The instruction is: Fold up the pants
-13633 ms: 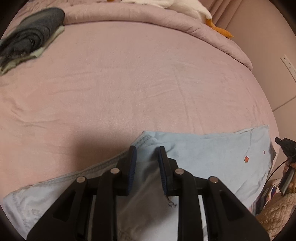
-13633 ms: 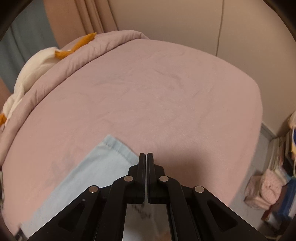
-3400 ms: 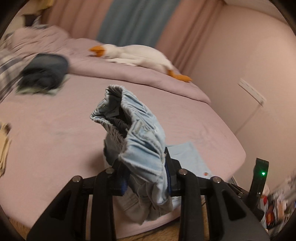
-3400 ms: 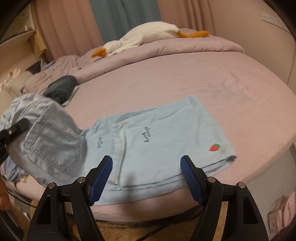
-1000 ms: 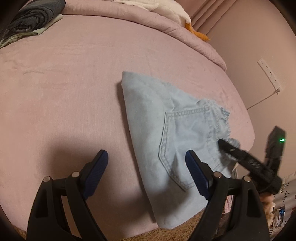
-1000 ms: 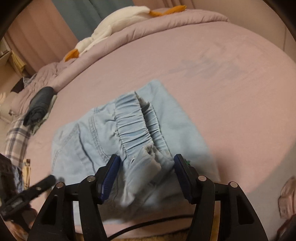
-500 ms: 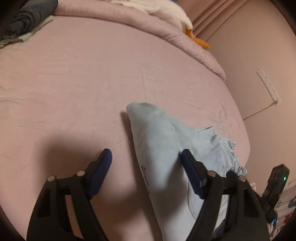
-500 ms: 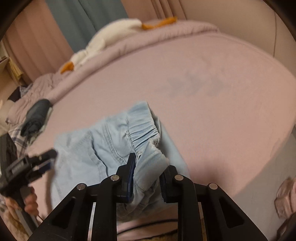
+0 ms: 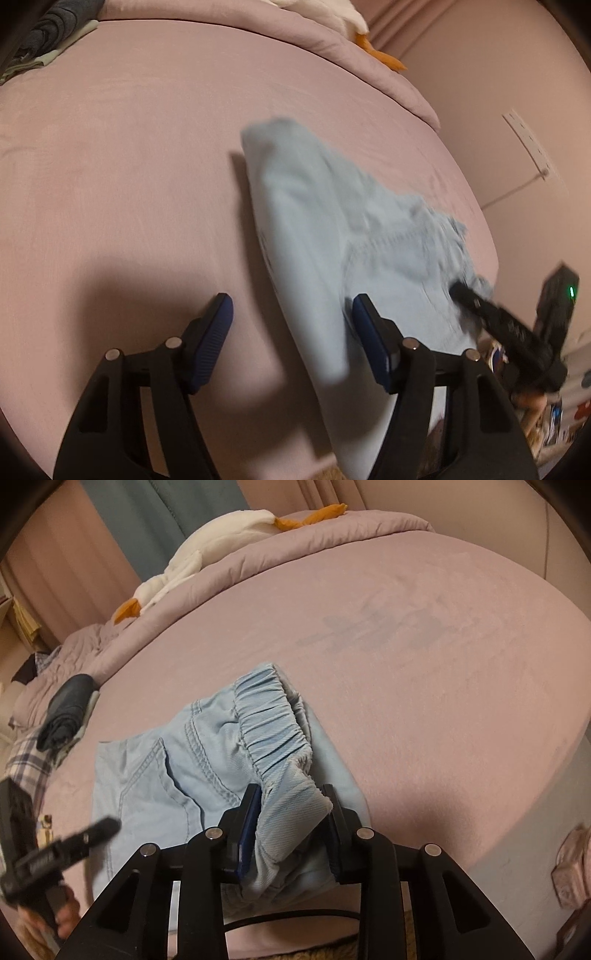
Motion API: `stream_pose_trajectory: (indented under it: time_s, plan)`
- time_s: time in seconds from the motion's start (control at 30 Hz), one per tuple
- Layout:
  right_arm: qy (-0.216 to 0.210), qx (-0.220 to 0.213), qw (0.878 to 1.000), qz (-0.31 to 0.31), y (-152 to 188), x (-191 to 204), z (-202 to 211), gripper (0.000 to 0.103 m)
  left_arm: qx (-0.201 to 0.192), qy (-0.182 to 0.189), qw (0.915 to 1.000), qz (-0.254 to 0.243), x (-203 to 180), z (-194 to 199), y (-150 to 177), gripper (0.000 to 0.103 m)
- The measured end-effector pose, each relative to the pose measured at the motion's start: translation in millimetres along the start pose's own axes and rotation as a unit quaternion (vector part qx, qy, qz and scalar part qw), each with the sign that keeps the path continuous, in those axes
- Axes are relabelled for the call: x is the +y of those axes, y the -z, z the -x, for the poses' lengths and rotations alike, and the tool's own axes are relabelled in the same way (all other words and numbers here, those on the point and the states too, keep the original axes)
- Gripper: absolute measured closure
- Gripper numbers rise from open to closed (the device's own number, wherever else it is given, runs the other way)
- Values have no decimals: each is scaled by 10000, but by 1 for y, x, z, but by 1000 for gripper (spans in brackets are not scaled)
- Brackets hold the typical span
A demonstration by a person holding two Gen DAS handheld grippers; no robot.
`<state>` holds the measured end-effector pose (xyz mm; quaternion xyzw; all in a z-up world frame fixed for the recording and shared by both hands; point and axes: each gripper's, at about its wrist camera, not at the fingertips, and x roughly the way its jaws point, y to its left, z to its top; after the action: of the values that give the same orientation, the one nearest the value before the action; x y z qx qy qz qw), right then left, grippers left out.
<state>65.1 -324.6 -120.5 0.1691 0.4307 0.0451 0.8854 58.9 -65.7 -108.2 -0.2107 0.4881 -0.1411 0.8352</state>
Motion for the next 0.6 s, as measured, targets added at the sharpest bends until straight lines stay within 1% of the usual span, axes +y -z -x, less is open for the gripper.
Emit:
stream_pose_trajectory:
  time_s: [0.13,0.17,0.2,0.23,0.3,0.37,0.43,0.47,0.5,0.57,0.6]
  plan:
    - [10,-2,10000,-10,0,1,-1,73,170,266,9995,-99,-11,2,22,38]
    - [13,-1,10000,-16,0,1,-1,72,160,252,9994,-162,-15,4,28,38]
    - [21,3,10000,-19,0,1,-1,72,153,249,9993,-216,-18,3,29,43]
    - [32,9,10000,-24,0,1,-1,71,201,331,9990,-233,-20,3,33,52]
    - [60,15,10000,-32,0,2,0,71,430,678,9968,-64,-20,-1,40,60]
    - [113,30,9999,-39,-1,4,0,70,311,636,9975,-74,-19,-1,45,65]
    - [116,47,9999,-41,-2,6,1,66,289,644,9975,15,-17,1,45,77]
    - [145,59,9999,-26,-2,7,1,66,284,664,9974,56,-17,3,46,81]
    - [203,54,9998,47,-2,9,2,66,249,650,9976,29,-18,8,46,84]
    - [251,-53,9995,200,-1,13,7,67,199,594,9979,-163,-25,15,46,84]
    - [252,-161,9993,228,1,15,11,71,175,506,9981,-292,-29,17,47,84]
